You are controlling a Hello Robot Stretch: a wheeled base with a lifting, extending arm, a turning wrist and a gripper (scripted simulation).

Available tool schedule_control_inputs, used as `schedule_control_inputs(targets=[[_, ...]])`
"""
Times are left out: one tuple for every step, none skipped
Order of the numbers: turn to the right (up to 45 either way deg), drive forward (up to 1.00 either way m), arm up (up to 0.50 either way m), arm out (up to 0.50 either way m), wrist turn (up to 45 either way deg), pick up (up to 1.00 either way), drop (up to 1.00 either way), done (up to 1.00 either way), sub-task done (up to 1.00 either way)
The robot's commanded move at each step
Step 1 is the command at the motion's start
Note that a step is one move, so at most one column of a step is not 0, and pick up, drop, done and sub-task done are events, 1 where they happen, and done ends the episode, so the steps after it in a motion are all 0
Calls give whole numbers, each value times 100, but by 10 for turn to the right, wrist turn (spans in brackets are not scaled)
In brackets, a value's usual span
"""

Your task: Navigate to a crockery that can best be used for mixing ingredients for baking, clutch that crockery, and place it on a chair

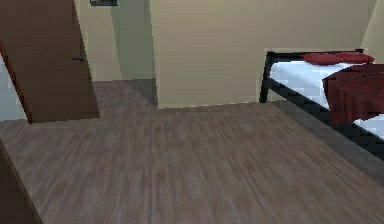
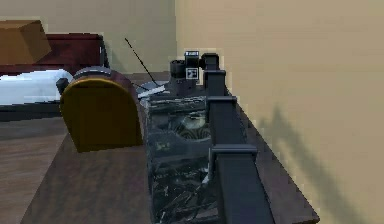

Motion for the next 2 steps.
schedule_control_inputs(targets=[[0,0,4,0,0,0,0,0,0],[0,0,0,0,-450,0,0,0,0]])
